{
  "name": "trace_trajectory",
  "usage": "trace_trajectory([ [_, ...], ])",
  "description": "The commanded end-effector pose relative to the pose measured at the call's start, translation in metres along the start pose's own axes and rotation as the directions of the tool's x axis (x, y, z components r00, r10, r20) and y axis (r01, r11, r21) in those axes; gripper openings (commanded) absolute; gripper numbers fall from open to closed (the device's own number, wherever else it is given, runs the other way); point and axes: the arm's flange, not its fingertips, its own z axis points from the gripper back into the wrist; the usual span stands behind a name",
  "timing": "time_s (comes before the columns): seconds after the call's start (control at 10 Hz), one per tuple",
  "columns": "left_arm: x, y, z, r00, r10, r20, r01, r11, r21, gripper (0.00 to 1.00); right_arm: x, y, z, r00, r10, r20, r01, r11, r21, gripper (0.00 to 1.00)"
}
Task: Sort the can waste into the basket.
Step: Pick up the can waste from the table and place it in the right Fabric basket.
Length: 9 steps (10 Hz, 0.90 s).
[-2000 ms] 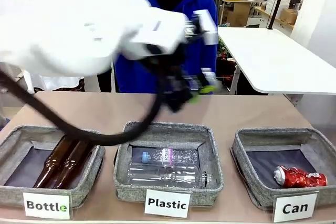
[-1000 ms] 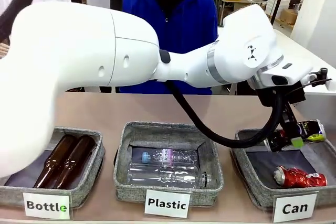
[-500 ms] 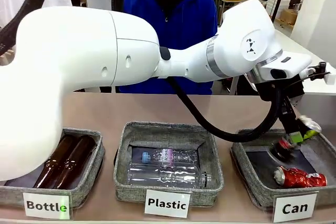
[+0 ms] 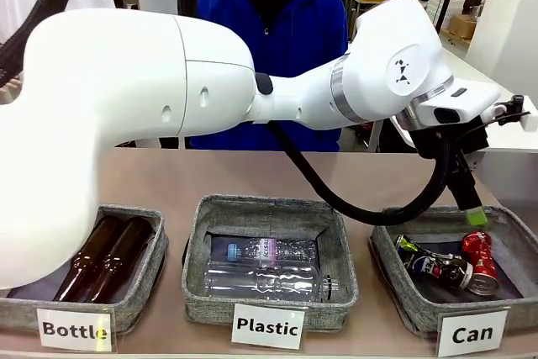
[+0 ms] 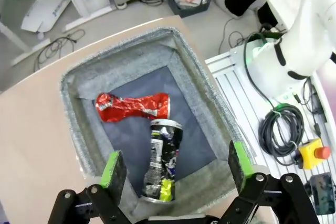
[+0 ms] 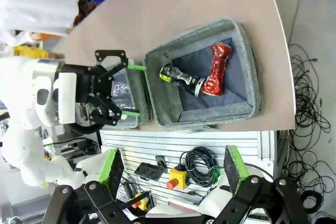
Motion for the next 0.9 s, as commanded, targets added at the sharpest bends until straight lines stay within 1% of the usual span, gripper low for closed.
trace_trajectory([
  [0.0,-0.011,-0.009,0.027,1.0,0.0,-0.003,0.0,0.999,0.037,1.0,0.001,0.002,0.003,1.0,-0.005,-0.006,0.004,1.0,-0.006,1.0],
  [0.1,-0.019,-0.016,0.044,1.0,0.021,-0.019,-0.02,0.999,0.047,1.0,0.0,0.0,0.0,1.0,0.0,0.0,0.0,1.0,0.0,1.0],
  [0.3,-0.052,-0.038,0.089,0.996,0.085,-0.015,-0.083,0.993,0.084,1.0,0.018,0.028,-0.038,0.99,0.068,-0.124,-0.069,0.998,-0.004,1.0],
  [0.4,-0.076,-0.054,0.114,0.994,0.111,0.004,-0.111,0.99,0.089,1.0,0.029,0.043,-0.061,0.981,0.092,-0.169,-0.09,0.996,0.018,1.0],
  [0.5,-0.103,-0.07,0.14,0.987,0.159,0.028,-0.161,0.982,0.1,1.0,0.04,0.058,-0.088,0.972,0.106,-0.212,-0.095,0.994,0.059,1.0],
  [0.6,-0.139,-0.09,0.168,0.968,0.246,0.053,-0.251,0.96,0.123,1.0,0.046,0.075,-0.122,0.955,0.126,-0.269,-0.106,0.991,0.087,1.0],
  [0.7,-0.173,-0.103,0.194,0.928,0.36,0.1,-0.371,0.918,0.142,1.0,0.048,0.092,-0.154,0.938,0.151,-0.313,-0.112,0.984,0.138,1.0],
  [0.8,-0.209,-0.117,0.219,0.843,0.51,0.172,-0.534,0.834,0.14,1.0,0.044,0.109,-0.186,0.927,0.17,-0.333,-0.113,0.976,0.184,1.0],
])
